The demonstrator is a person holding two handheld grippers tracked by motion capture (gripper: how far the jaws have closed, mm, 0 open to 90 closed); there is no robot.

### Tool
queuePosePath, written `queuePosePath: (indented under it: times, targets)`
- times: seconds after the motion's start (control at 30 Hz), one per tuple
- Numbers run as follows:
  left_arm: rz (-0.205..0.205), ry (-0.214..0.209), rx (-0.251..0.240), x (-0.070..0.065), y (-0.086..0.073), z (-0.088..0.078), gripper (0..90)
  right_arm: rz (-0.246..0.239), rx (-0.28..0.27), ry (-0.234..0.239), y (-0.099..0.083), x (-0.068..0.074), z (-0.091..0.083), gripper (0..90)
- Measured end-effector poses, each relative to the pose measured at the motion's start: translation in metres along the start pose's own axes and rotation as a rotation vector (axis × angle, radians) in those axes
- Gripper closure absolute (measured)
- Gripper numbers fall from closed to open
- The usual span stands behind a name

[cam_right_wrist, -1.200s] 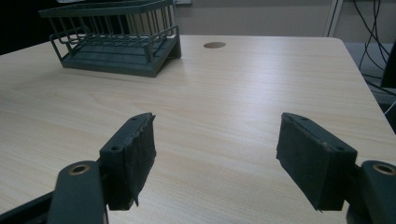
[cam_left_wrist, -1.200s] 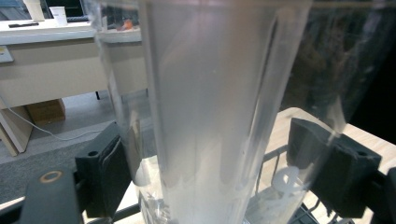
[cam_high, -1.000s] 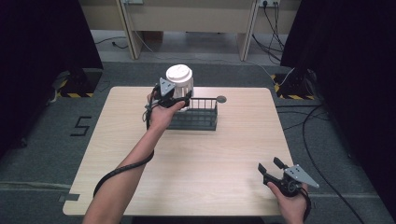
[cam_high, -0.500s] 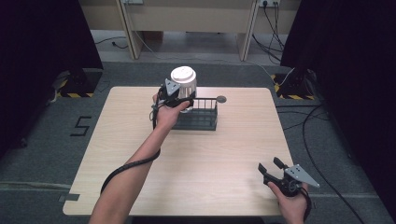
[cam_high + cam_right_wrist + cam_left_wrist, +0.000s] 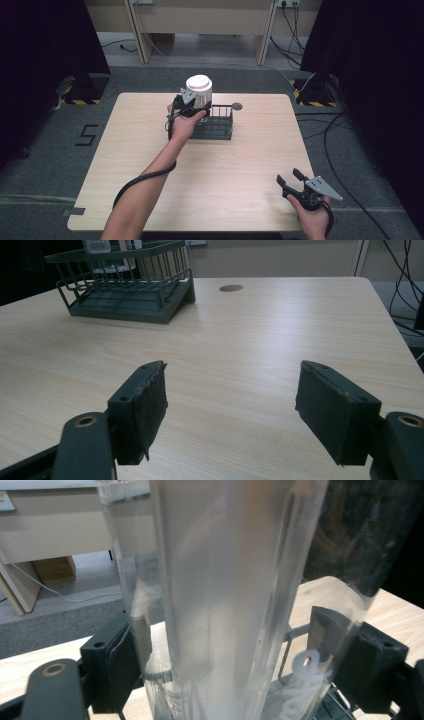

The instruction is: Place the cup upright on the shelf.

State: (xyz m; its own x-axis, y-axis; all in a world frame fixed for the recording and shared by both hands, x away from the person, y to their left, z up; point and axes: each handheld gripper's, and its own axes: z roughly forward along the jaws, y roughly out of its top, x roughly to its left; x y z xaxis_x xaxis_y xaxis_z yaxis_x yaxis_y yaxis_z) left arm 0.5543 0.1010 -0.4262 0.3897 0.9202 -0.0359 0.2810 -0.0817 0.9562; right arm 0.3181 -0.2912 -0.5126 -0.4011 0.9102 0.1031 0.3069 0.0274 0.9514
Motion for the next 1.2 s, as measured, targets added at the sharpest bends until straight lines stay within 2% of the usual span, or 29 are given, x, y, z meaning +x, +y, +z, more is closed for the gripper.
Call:
queuePosePath:
  times: [0.23,0.73,1.03,1.2]
  targets:
    - [-0.015,0.007,0.006,0.000,-0.005,0.004,16.8,-0.005,-0.001,0.001,0.000,0.000,0.000,29.1]
    - [-0.014,0.027,0.026,-0.003,-0.014,0.008,16.7,-0.006,0.002,0.003,0.000,0.000,0.000,29.2]
    - [-0.012,0.025,0.029,-0.004,-0.016,0.005,14.7,-0.009,0.007,0.005,0.000,0.000,0.001,28.9]
    - [0.005,0.019,0.022,-0.004,-0.016,0.000,13.6,-0.008,0.013,0.003,0.000,0.000,0.001,28.5]
